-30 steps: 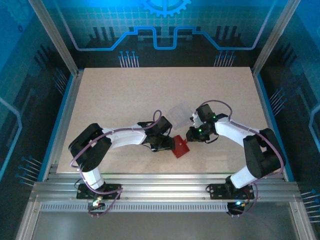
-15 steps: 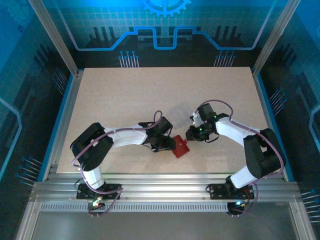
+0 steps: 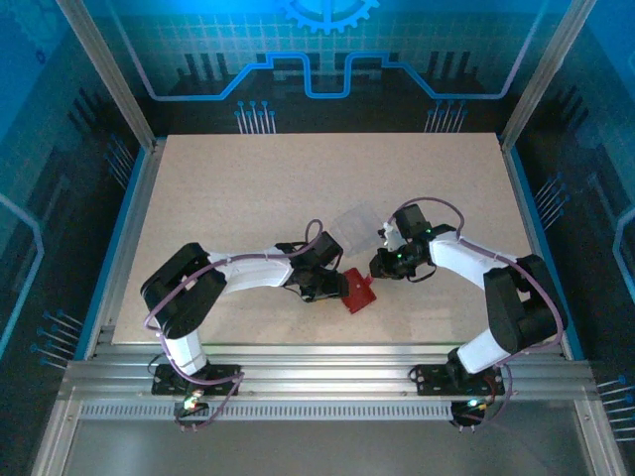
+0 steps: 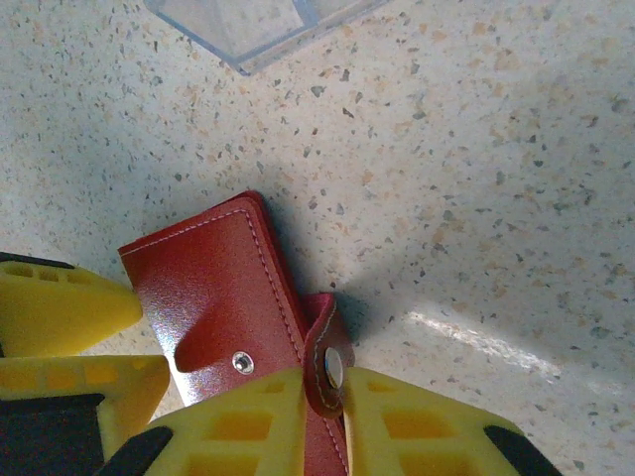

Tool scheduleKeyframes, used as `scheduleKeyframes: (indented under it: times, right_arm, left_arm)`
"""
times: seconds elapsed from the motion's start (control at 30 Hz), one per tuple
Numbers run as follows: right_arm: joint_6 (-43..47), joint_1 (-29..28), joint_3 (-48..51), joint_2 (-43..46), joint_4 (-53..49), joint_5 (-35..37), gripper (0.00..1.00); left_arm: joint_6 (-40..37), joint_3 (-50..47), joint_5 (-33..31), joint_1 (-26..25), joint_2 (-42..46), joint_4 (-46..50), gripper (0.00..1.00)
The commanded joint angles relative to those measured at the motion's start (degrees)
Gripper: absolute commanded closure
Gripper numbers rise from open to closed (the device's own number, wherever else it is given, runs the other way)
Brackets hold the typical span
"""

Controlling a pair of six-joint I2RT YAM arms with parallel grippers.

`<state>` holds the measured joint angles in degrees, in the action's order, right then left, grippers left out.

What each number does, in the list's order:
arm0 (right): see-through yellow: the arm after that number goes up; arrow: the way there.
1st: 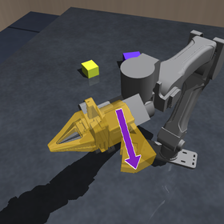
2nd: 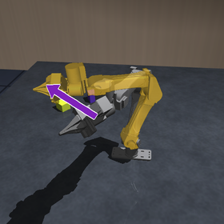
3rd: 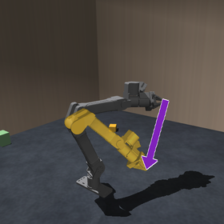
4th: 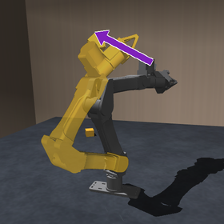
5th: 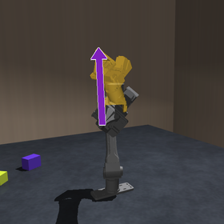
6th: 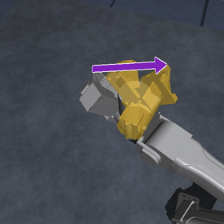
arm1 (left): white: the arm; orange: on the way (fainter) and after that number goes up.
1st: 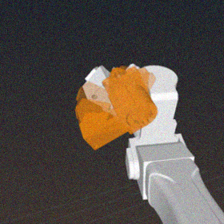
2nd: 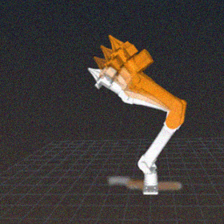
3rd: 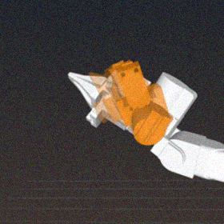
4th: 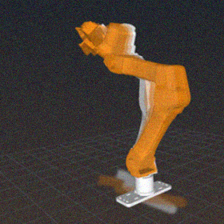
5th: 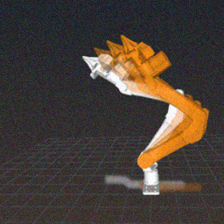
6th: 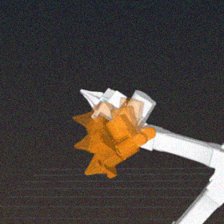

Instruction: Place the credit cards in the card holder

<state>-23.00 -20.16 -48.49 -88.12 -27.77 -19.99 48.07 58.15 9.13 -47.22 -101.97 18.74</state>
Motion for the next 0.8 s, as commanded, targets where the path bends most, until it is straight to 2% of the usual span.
scheduleKeyframes:
  times: [0.0,0.23,0.47,0.6,0.77]
  right_arm:
    - [0.79,0.9,-1.61,-0.83,0.08,-1.28,0.81]
    - [0.69,0.91,-1.61,-1.12,0.74,-2.5,0.83]
    - [1.25,0.92,-1.61,-1.18,0.26,-2.57,0.91]
    - [1.62,0.76,-1.21,0.01,-0.16,-3.63,1.0]
    - [2.41,-0.45,0.93,3.31,-1.46,-4.27,1.0]
  left_arm:
    - [0.73,-0.14,1.68,-0.97,-1.65,-0.57,0.44]
    - [0.8,-0.22,1.71,-1.12,-2.04,-0.68,0.45]
    - [0.91,-0.14,1.76,-1.28,-2.52,-0.81,0.45]
    - [0.78,0.6,1.64,-1.26,-2.79,-0.61,0.45]
    - [0.27,2.02,1.61,-1.28,-4.3,-0.03,0.5]
